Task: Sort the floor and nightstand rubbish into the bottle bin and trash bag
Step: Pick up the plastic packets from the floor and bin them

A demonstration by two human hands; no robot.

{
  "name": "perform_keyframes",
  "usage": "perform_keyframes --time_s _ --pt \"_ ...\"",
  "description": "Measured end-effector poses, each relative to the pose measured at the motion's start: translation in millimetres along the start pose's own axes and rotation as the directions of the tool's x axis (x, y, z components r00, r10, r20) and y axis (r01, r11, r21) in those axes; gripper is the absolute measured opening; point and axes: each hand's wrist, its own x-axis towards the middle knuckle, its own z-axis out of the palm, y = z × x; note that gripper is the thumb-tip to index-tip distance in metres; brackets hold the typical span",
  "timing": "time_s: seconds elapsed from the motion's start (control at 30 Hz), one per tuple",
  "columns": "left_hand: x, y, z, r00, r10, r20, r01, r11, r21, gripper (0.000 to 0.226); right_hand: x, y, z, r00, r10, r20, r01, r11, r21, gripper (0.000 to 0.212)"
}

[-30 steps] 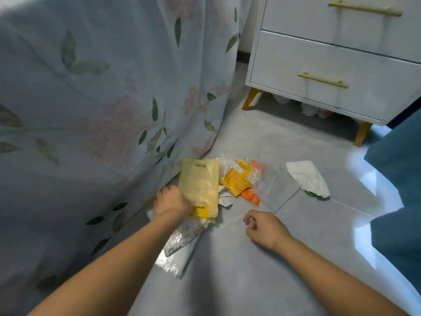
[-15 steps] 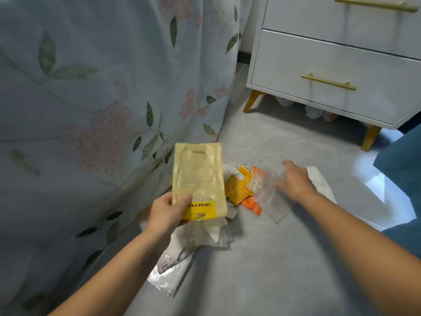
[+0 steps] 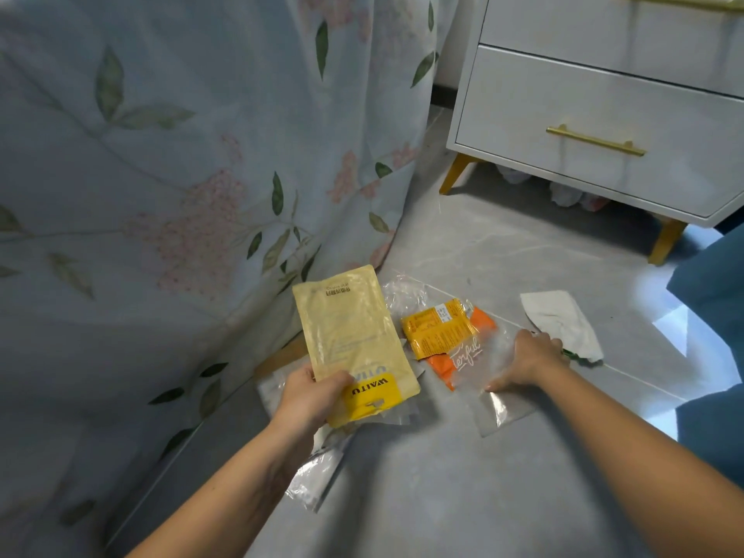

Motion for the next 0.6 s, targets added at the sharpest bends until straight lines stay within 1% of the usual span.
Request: perform_keyframes --time_s 0.07,0.13,0.2,0.27,0.3,0.33,0.37,0.43,0.47,0.5,0.53,0.57,0.6 --pt "-2 -3 2 1.0 -0.001 0.027 0.001 1.0 0.004 0.016 -6 6 6 1.0 -0.011 -0.001 0.011 1.0 0.024 0.108" --pt "-5 -7 5 0.999 0.023 0.048 -0.024 0.999 0.026 0.022 -12 13 11 0.998 -0.047 -0.038 0.052 0.986 0.158 0.095" --pt "-8 -11 6 0.997 0.054 0.048 -0.055 0.998 0.04 0.024 -20 19 18 0.996 -0.051 -0.07 0.069 0.954 0.292 0.085" --pt "-12 -13 6 0.996 0.074 0.048 -0.076 0.996 0.048 0.022 -28 28 28 0.997 -0.044 -0.056 0.063 0.91 0.41 0.077" --pt "-13 -14 6 0.995 0.079 0.052 -0.082 0.996 0.047 0.021 -33 33 33 0.998 -0.048 -0.028 0.056 0.859 0.508 0.071" --pt "-14 -14 6 0.995 0.084 0.059 -0.086 0.995 0.046 0.02 -41 38 37 0.998 -0.068 0.009 0.047 0.776 0.629 0.063" --pt "-16 -15 5 0.994 0.088 0.067 -0.091 0.995 0.045 0.021 -51 43 40 0.994 -0.101 0.046 0.032 0.66 0.751 0.055" --pt "-19 -16 5 0.992 0.094 0.084 -0.098 0.994 0.046 0.024 -73 52 40 0.976 -0.187 0.112 -0.032 0.388 0.921 0.04" --pt "-20 -17 5 0.991 0.092 0.096 -0.097 0.994 0.05 0.025 -86 53 36 0.96 -0.24 0.144 -0.085 0.243 0.966 0.038" --pt "-22 -18 6 0.99 0.088 0.109 -0.095 0.994 0.056 0.026 -98 54 33 0.943 -0.292 0.162 -0.14 0.095 0.986 0.04" --pt "-24 -19 7 0.989 0.082 0.122 -0.09 0.994 0.06 0.028 -109 55 29 0.926 -0.337 0.168 -0.188 -0.028 0.982 0.047" --pt "-26 -20 8 0.988 0.076 0.135 -0.085 0.994 0.061 0.03 -116 54 25 0.917 -0.364 0.164 -0.22 -0.116 0.969 0.057" --pt "-29 -21 9 0.986 0.074 0.15 -0.084 0.995 0.062 0.031 -124 52 21 0.913 -0.378 0.156 -0.235 -0.174 0.956 0.069"
